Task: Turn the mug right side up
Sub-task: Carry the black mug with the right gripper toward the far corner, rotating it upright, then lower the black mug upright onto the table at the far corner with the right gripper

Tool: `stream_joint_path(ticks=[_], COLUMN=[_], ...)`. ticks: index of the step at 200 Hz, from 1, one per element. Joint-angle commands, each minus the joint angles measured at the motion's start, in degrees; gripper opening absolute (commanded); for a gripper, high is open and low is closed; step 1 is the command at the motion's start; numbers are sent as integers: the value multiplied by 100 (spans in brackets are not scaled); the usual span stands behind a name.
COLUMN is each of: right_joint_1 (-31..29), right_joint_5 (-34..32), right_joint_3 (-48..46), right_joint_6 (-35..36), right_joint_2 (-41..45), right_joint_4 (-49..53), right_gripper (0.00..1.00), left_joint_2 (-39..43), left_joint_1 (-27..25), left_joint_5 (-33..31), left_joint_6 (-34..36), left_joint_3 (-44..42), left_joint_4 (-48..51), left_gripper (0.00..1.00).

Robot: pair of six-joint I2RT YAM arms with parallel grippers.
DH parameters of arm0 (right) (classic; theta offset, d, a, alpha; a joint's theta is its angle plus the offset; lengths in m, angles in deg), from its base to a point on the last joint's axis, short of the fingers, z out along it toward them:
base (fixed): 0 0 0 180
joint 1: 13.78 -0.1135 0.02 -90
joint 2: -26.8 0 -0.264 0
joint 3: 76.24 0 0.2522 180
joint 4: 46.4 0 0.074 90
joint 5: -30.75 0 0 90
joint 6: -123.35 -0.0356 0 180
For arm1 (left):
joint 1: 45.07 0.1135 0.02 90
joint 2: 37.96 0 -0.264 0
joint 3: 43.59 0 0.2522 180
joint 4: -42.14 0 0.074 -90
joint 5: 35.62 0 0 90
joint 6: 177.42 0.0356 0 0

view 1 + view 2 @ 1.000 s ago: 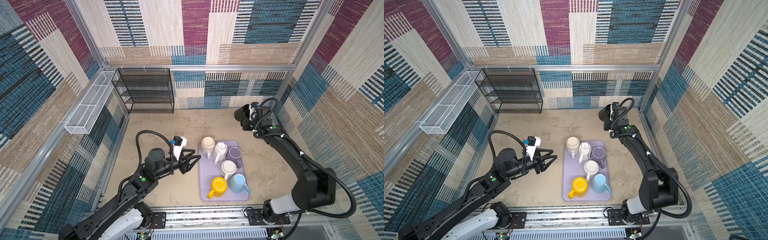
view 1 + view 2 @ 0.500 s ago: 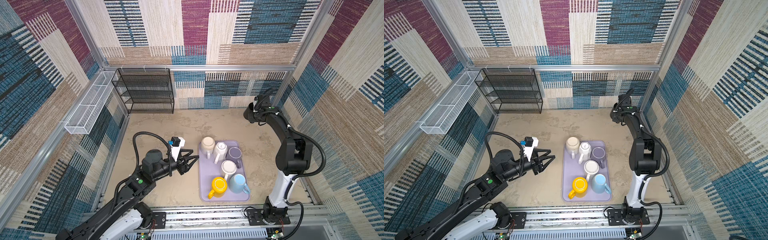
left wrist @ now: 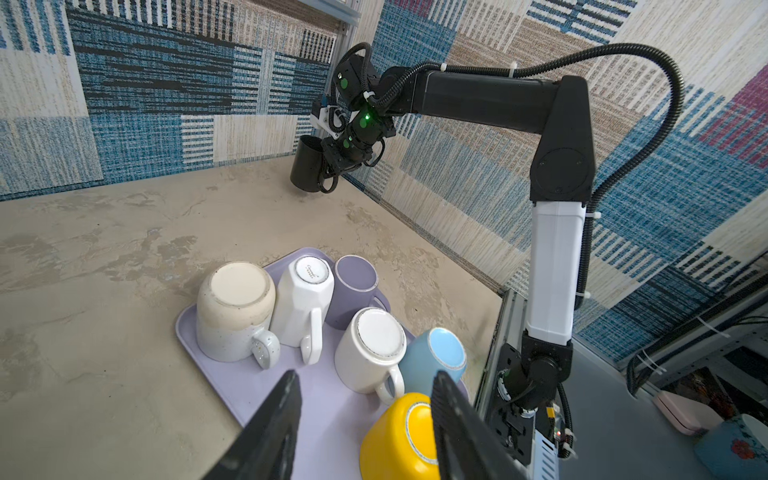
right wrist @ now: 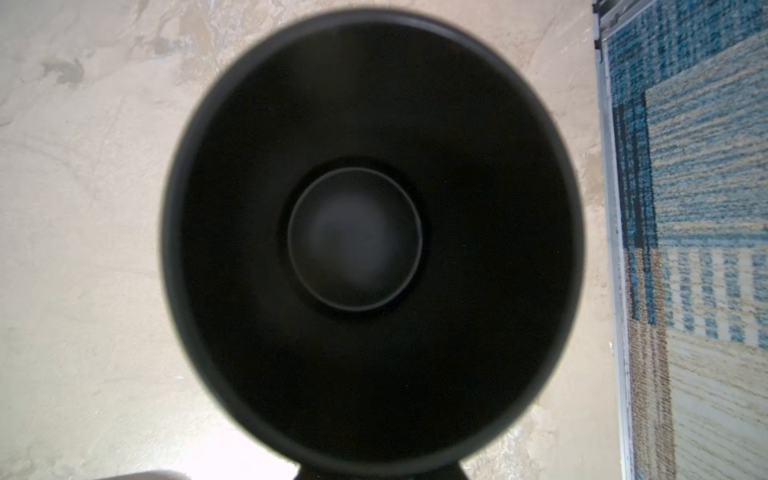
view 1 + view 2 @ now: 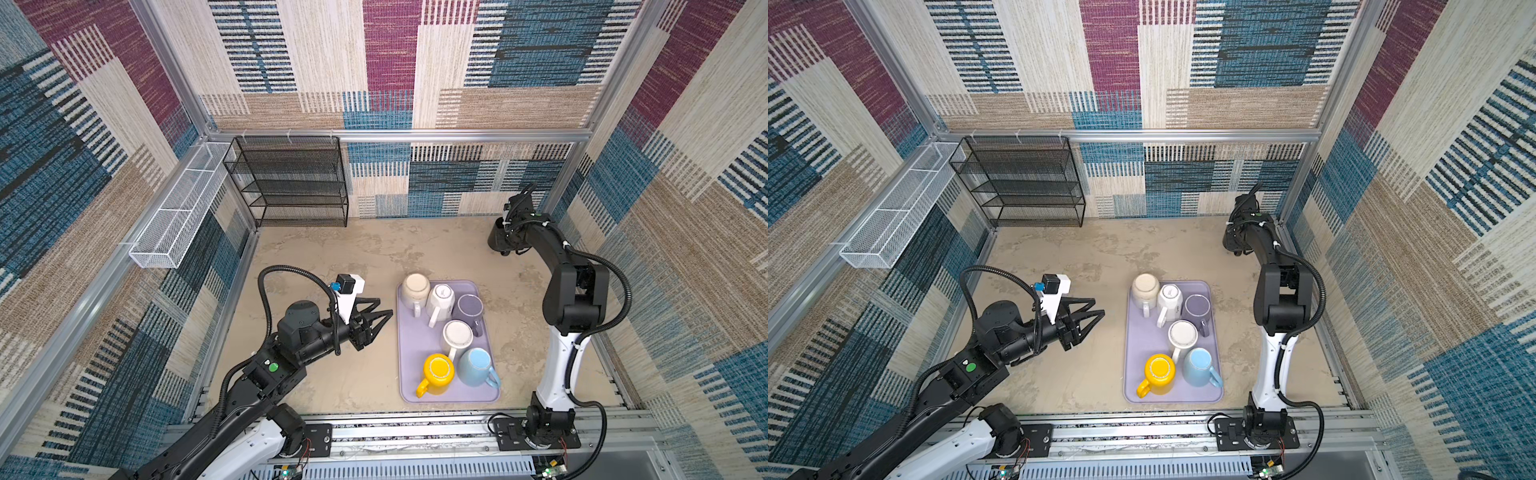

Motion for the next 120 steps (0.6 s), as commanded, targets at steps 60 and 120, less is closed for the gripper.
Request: stream_joint_path(ticks=[60, 120], right_joint_1=[11, 16], right_joint_5=[-140, -166], right_joint_3=[-144, -303], right_joint_6=[73, 89], right_joint_2=[-7, 12], right_joint_4=[-675, -870], right_gripper=[0, 0], left_joint_2=[-22, 20], left_joint_1=[12, 5], left_joint_5=[-161, -131], left_joint_6=[117, 123], left_joint_3=[-5, -33], left_joint_4=[54, 54], left_gripper=[51, 51])
